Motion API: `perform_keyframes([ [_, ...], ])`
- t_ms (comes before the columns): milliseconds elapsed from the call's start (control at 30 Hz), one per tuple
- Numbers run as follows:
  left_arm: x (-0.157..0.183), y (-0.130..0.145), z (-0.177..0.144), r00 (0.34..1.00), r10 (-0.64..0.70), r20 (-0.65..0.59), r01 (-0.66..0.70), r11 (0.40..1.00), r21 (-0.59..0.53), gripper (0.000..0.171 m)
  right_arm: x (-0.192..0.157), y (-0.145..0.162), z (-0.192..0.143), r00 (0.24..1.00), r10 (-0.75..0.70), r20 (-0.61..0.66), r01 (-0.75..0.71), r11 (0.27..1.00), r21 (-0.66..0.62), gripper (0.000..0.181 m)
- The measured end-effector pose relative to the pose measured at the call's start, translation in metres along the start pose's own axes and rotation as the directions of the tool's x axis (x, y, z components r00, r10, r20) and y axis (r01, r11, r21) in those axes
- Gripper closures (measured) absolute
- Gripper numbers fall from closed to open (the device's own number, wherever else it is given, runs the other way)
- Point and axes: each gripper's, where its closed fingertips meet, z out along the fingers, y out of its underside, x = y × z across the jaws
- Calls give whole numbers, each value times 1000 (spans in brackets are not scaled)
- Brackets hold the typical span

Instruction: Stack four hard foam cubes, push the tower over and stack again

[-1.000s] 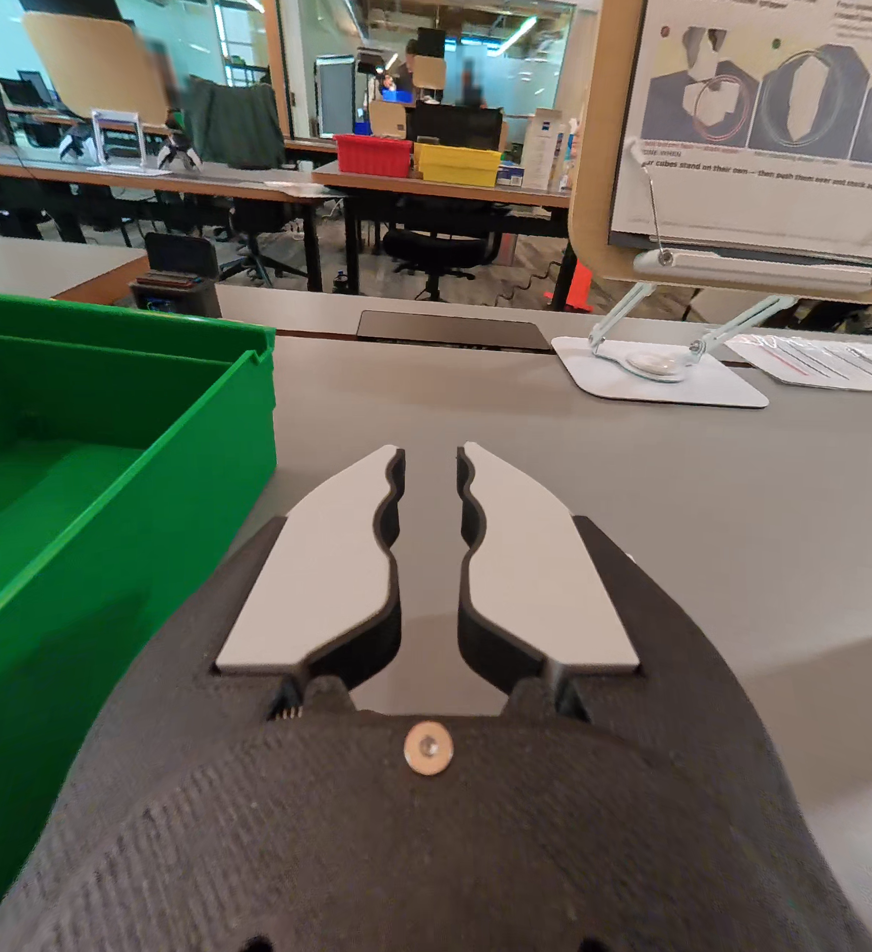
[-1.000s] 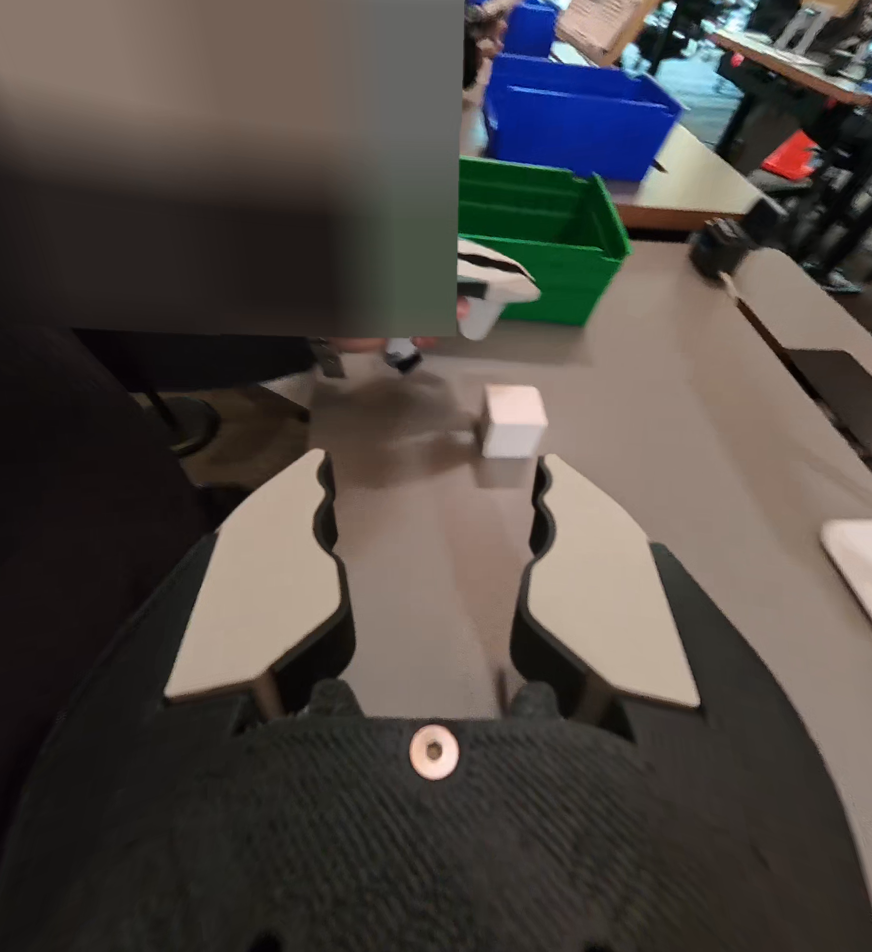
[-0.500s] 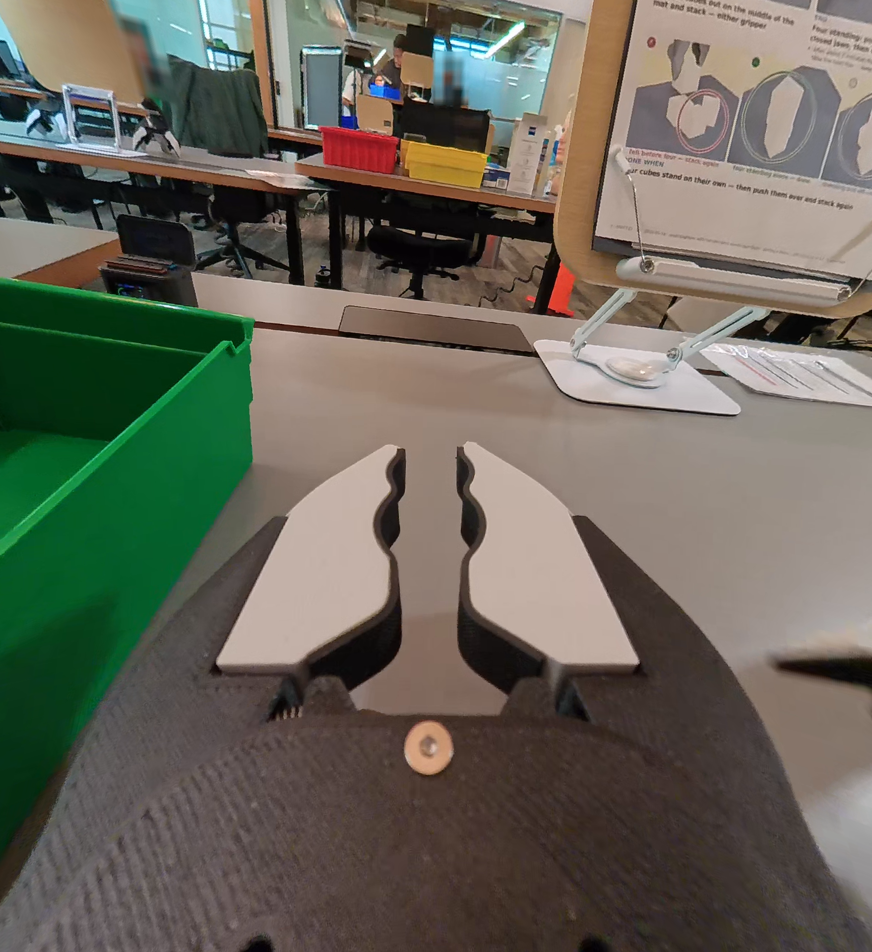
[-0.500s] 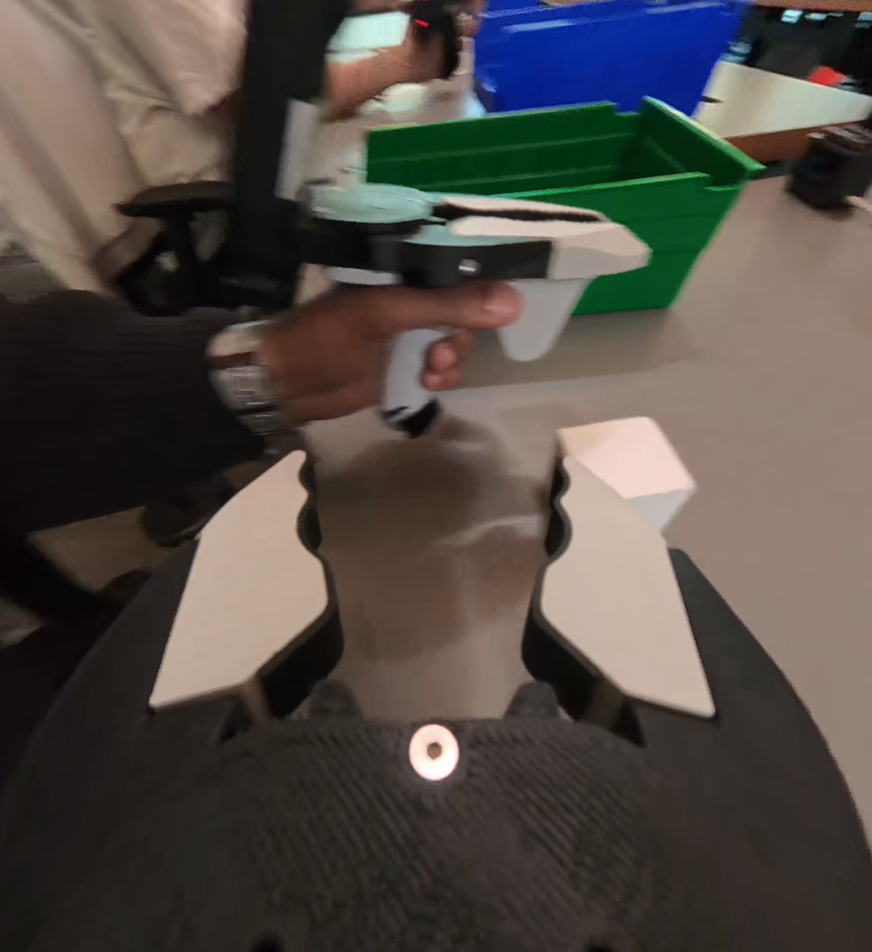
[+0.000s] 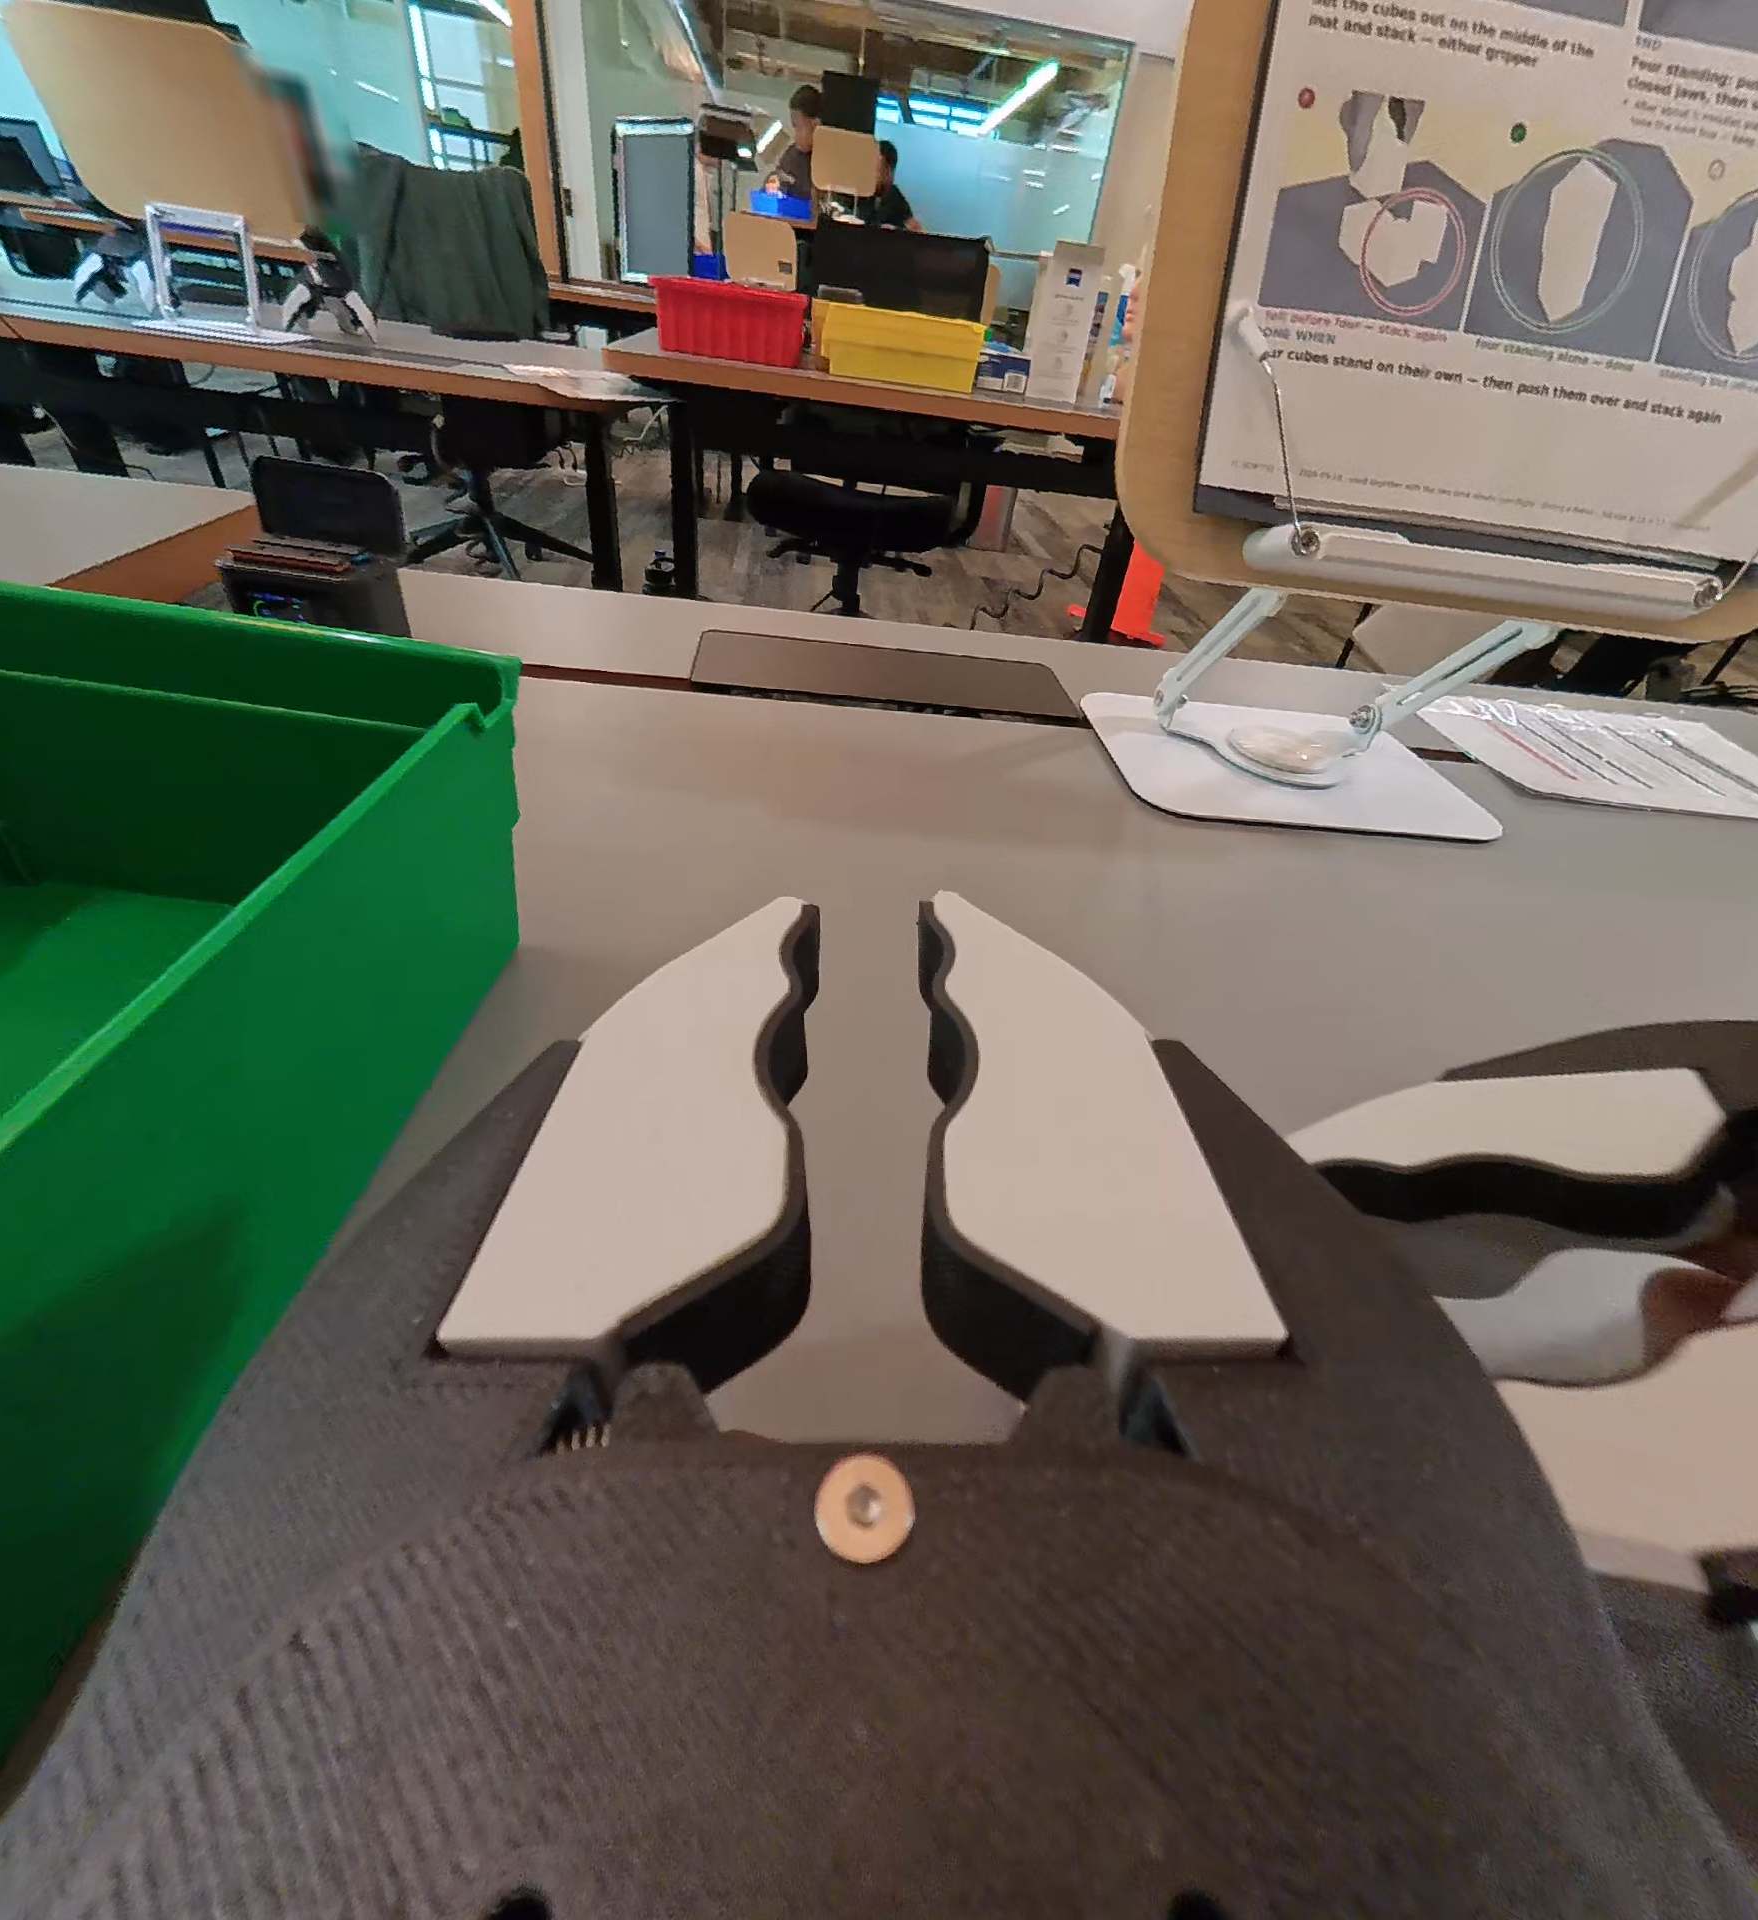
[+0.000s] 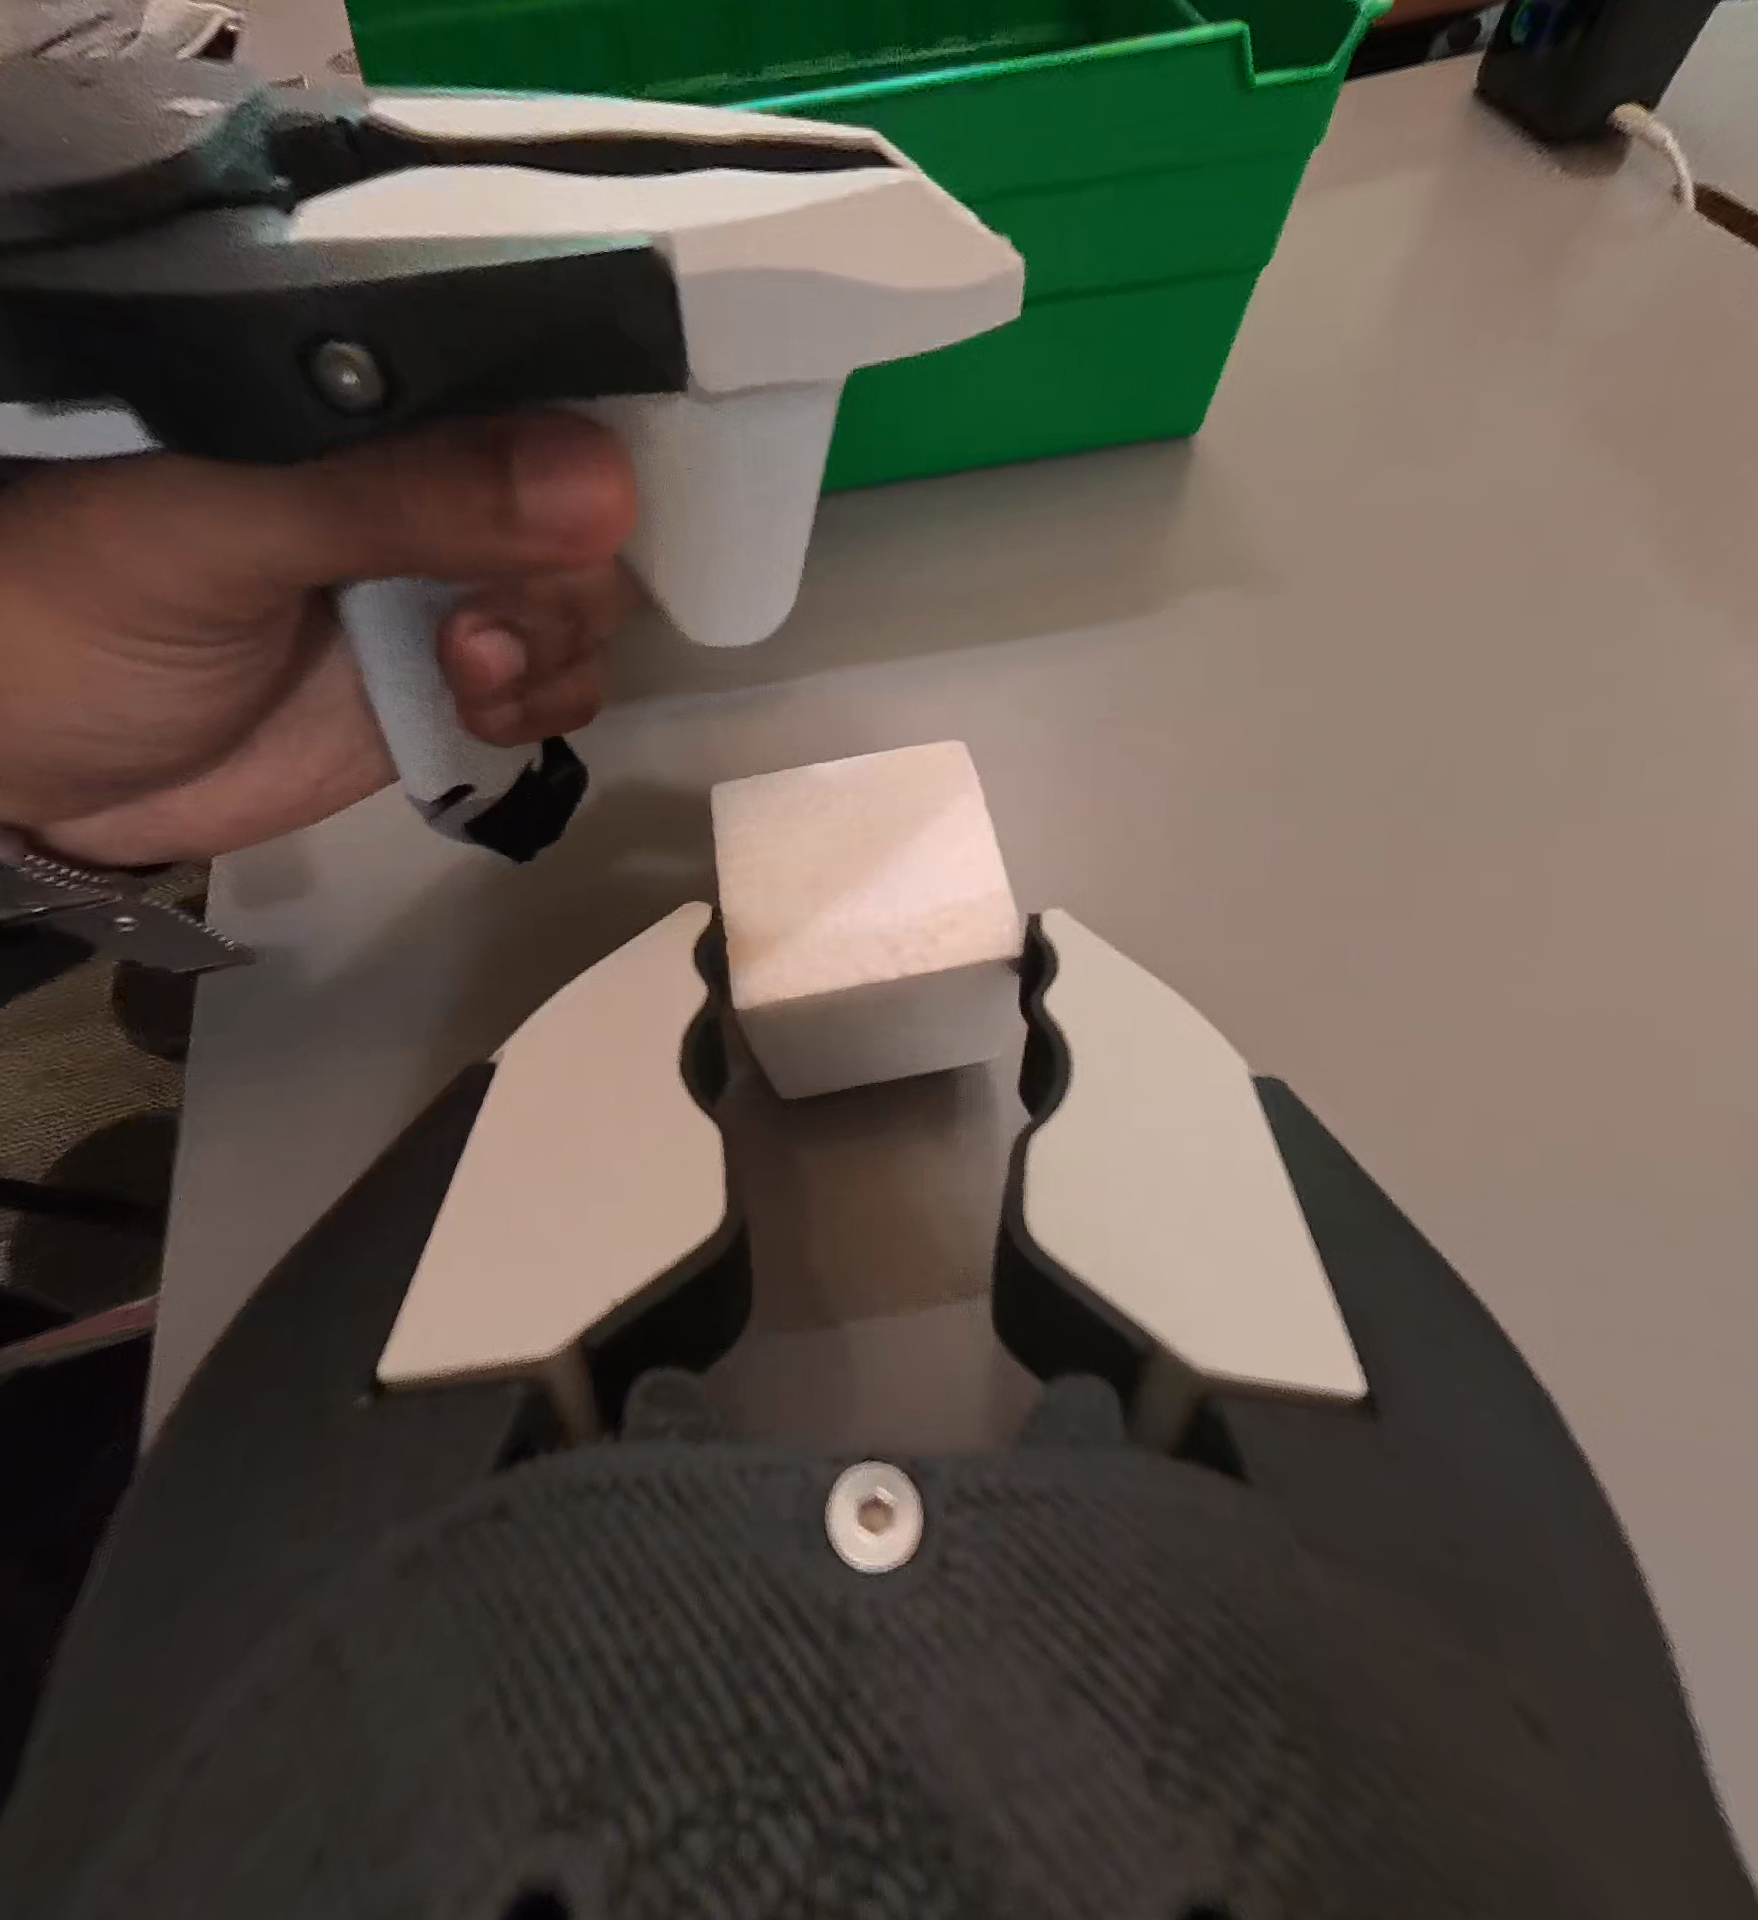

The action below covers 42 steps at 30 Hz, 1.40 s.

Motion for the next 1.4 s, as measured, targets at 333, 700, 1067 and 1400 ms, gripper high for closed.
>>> perform_keyframes([
  [333, -14, -8, -5, 998, -9, 61, 6, 999, 41, 154, -33, -53, -56, 991, -94, -91, 101, 992, 76, 126],
  [700, 0, 2, -1, 1000, 9, 9, -9, 1000, -6, 154, 35, -118, -247, 885, -215, -414, 297, 944, 146, 126],
  [1067, 12, 13, 4, 999, 1, -34, -3, 998, -58, 153, 51, -43, -290, 969, -241, -51, 245, 963, 107, 126],
  [1400, 16, 16, 4, 998, -12, -56, 8, 997, -75, 152, 60, -18, -275, 982, -187, 17, 186, 981, 52, 126],
])
